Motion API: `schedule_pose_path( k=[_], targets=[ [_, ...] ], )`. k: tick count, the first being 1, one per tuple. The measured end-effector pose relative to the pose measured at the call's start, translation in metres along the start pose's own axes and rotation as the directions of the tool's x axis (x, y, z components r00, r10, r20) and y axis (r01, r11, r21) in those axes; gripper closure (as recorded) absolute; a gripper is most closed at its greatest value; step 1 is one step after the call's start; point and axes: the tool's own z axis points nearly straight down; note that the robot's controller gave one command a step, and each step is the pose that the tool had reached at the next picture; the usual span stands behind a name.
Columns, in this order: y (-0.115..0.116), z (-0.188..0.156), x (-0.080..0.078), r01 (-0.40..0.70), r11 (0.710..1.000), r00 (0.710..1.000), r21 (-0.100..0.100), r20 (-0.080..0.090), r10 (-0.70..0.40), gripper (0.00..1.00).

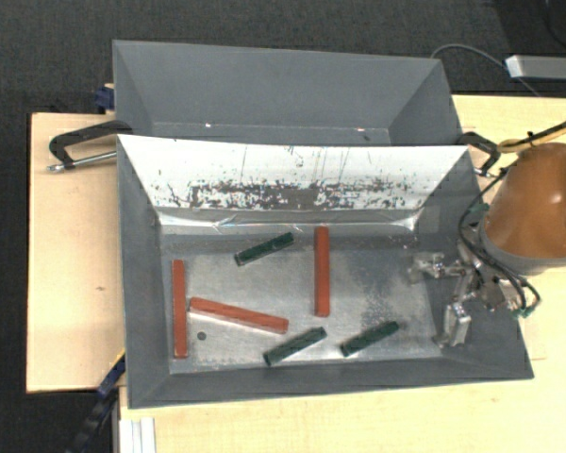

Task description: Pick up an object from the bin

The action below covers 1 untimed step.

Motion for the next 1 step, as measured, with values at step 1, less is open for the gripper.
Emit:
schedule_pose_path(
  k=[1],
  targets=[
    [0.0243, 0.0221, 0.0020, 0.231, 0.973, 0.973, -0.009, -0.010, -0.231, 0.00]
  ],
)
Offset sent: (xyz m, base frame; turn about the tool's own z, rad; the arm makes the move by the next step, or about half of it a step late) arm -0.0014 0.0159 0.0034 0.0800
